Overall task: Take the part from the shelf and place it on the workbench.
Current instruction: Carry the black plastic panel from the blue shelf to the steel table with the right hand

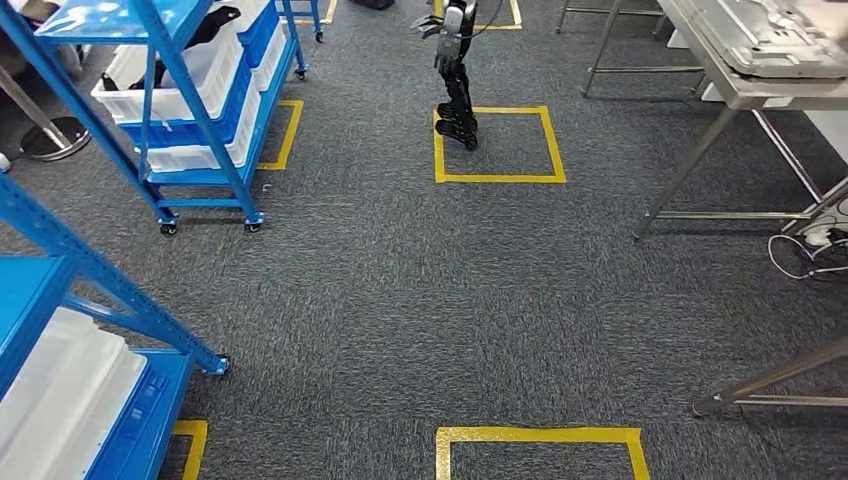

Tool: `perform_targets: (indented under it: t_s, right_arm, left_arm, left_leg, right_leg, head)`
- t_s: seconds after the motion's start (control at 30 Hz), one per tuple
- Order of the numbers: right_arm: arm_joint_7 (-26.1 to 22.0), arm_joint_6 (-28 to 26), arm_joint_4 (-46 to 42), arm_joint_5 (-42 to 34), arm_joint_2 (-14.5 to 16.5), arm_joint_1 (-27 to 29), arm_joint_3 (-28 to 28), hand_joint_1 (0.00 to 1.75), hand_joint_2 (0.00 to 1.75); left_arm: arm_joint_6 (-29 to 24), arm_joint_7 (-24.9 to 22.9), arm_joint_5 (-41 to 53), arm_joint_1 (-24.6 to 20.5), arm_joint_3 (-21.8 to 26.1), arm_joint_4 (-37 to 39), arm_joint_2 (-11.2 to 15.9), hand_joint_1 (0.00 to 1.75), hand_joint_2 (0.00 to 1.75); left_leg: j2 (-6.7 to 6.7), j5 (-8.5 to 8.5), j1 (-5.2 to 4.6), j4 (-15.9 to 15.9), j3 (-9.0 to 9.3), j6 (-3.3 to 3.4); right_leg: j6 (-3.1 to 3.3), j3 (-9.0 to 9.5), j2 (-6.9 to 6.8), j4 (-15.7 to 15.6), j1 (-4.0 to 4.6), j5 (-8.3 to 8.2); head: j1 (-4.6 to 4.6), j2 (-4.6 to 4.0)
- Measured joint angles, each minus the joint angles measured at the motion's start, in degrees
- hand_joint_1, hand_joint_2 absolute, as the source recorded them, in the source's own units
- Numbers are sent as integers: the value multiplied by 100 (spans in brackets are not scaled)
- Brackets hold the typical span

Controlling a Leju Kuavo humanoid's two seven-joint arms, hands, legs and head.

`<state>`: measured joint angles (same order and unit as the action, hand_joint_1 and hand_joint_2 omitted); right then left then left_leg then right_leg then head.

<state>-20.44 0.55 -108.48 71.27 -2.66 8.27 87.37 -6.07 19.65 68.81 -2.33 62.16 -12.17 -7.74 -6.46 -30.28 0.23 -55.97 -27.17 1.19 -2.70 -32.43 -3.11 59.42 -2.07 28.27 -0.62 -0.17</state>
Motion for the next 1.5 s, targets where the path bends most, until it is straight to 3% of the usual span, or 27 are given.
perform_targets:
  t_s: [0.03,0.1,0.13,0.17,0.23,0.3,0.33,0.37,0.4,0.47,0.53,0.6,0.63,0.7,0.77,0.83,0.87,0.9,1.0,1.03,1.13,1.2,1.27,1.33,1.4,1.47,1.5]
  right_arm:
    - [-62,13,29,23,-25,-34,-1,175,175]
    - [-148,26,78,75,-61,-73,0,175,175]
    - [-186,27,98,101,-76,-89,1,175,175]
    - [-221,29,119,128,-94,-117,1,175,175]
    - [-281,30,160,169,-122,-201,1,175,175]
    - [-326,28,201,195,-133,-266,1,175,175]
    - [-348,28,221,202,-133,-283,1,175,175]
    - [-372,30,240,207,-133,-299,1,175,175]
    - [-395,32,256,210,-133,-316,1,175,175]
    - [-441,44,276,211,-134,-355,1,175,175]
    - [-499,89,290,207,-149,-408,-1,175,175]
    - [-546,135,301,204,-172,-440,-1,175,175]
    - [-559,145,309,204,-184,-437,0,175,175]
    - [-577,152,322,203,-217,-466,1,175,175]
    - [-594,163,341,202,-237,-513,1,175,175]
    - [-644,209,367,209,-242,-540,1,175,175]
    - [-694,251,382,223,-253,-557,1,175,175]
    - [-756,301,394,245,-278,-583,-1,175,175]
    - [-920,445,425,315,-400,-721,-9,175,175]
    - [-942,476,439,331,-441,-773,-19,175,175]
    - [-754,446,495,336,-532,-860,-167,175,175]
    - [-349,239,551,198,-562,-853,-461,175,175]
    - [203,-78,630,-43,-587,-801,-964,175,175]
    - [601,-312,711,-243,-610,-720,-1471,175,175]
    - [752,-400,777,-364,-640,-616,-1808,175,175]
    - [838,-426,841,-457,-678,-527,-2097,175,175]
    - [902,-454,878,-512,-698,-506,-2261,175,175]
  left_arm:
    - [7,2,11,-13,0,0,3,0,175]
    - [17,9,17,-40,0,0,7,0,175]
    - [23,11,18,-50,0,0,8,0,175]
    - [30,15,19,-55,0,0,8,0,175]
    - [43,19,21,-47,0,0,10,0,175]
    - [47,20,22,-25,0,0,13,0,175]
    - [47,19,22,-13,1,0,15,0,175]
    - [47,19,22,-4,1,0,16,0,175]
    - [47,17,22,1,2,0,17,0,175]
    - [49,14,25,2,2,0,28,0,175]
    - [54,3,33,0,2,0,40,0,175]
    - [60,-6,42,-7,2,0,42,0,175]
    - [62,-7,46,-13,3,0,42,0,175]
    - [64,-5,55,-11,4,0,41,0,175]
    - [65,-5,64,2,4,0,42,0,175]
    - [72,-7,81,10,5,0,42,0,175]
    - [77,-7,96,9,5,0,42,0,175]
    - [86,-6,114,5,5,0,41,0,175]
    - [115,2,173,-14,3,0,45,0,175]
    - [123,8,194,-25,1,0,48,0,175]
    - [157,33,277,-82,-12,0,51,0,175]
    - [180,52,342,-105,-17,0,52,0,175]
    - [191,64,398,-99,-17,0,53,0,175]
    - [192,66,430,-84,-17,0,56,0,175]
    - [192,66,443,-79,-17,0,58,0,175]
    - [191,72,458,-79,-17,0,65,0,175]
    - [191,79,475,-80,-17,0,69,0,175]
  left_leg:
    - [-53,-27,-15,-20,14,-31]
    - [-140,-55,-20,-28,51,-84]
    - [-77,-102,-8,-68,53,-116]
    - [63,-210,7,-197,11,-144]
    - [441,-596,32,-834,-279,-174]
    - [593,-907,32,-1621,-664,-164]
    - [608,-895,30,-1787,-759,-146]
    - [623,-757,25,-1715,-745,-118]
    - [669,-527,18,-1422,-632,-76]
    - [932,-100,2,-628,-321,35]
    - [1119,17,-15,-203,-159,87]
    - [1028,16,-26,-112,-121,93]
    - [947,49,-19,-62,-103,110]
    - [768,117,2,52,-61,160]
    - [592,129,-10,81,-59,193]
    - [425,108,-21,72,-74,189]
    - [338,90,-22,63,-76,178]
    - [257,67,-19,47,-69,161]
    - [36,-37,-40,-43,-34,66]
    - [-18,-63,-52,-67,-25,34]
    - [-97,-118,-52,-93,8,-52]
    - [191,-326,-29,-369,-97,-104]
    - [540,-716,-11,-1095,-450,-118]
    - [623,-924,-11,-1761,-808,-105]
    - [649,-661,-16,-1639,-816,-57]
    - [842,-183,-25,-869,-519,33]
    - [963,-35,-26,-529,-390,69]
  right_leg:
    - [35,32,-13,-75,15,0]
    - [108,2,115,-50,25,-6]
    - [143,-8,171,-53,18,-15]
    - [181,-19,227,-61,9,-26]
    - [242,-46,337,-69,5,-50]
    - [265,-69,464,-66,30,-58]
    - [267,-68,539,-65,46,-59]
    - [268,-60,618,-64,61,-59]
    - [267,-47,699,-64,74,-59]
    - [259,-38,843,-58,83,-63]
    - [210,-88,987,-49,59,-90]
    - [121,-147,1144,-74,31,-142]
    - [91,-169,1113,-61,22,-141]
    - [43,-315,784,218,36,46]
    - [-8,-631,423,878,31,412]
    - [-63,-862,342,1395,9,595]
    - [-86,-836,322,1384,-2,537]
    - [-102,-685,288,1136,-11,385]
    - [-65,-87,35,96,3,-10]
    - [-21,-29,-3,-23,20,-32]
    - [113,-73,145,-14,37,-36]
    - [194,-81,246,-41,20,-58]
    - [248,-99,365,-51,28,-75]
    - [266,-111,516,-48,58,-81]
    - [272,-96,660,-45,88,-82]
    - [269,-80,795,-42,107,-83]
    - [259,-89,870,-38,109,-88]
  head:
    - [3,0]
    - [5,0]
    - [5,0]
    - [5,0]
    - [5,0]
    - [5,0]
    - [6,0]
    - [7,0]
    - [7,0]
    - [5,0]
    - [6,0]
    - [9,0]
    - [8,0]
    - [-3,0]
    - [-12,0]
    - [-12,0]
    - [-12,0]
    - [-11,0]
    - [-11,0]
    - [-10,0]
    - [-7,0]
    - [-6,0]
    - [-4,0]
    - [-4,0]
    - [-4,0]
    - [-7,0]
    - [-7,0]
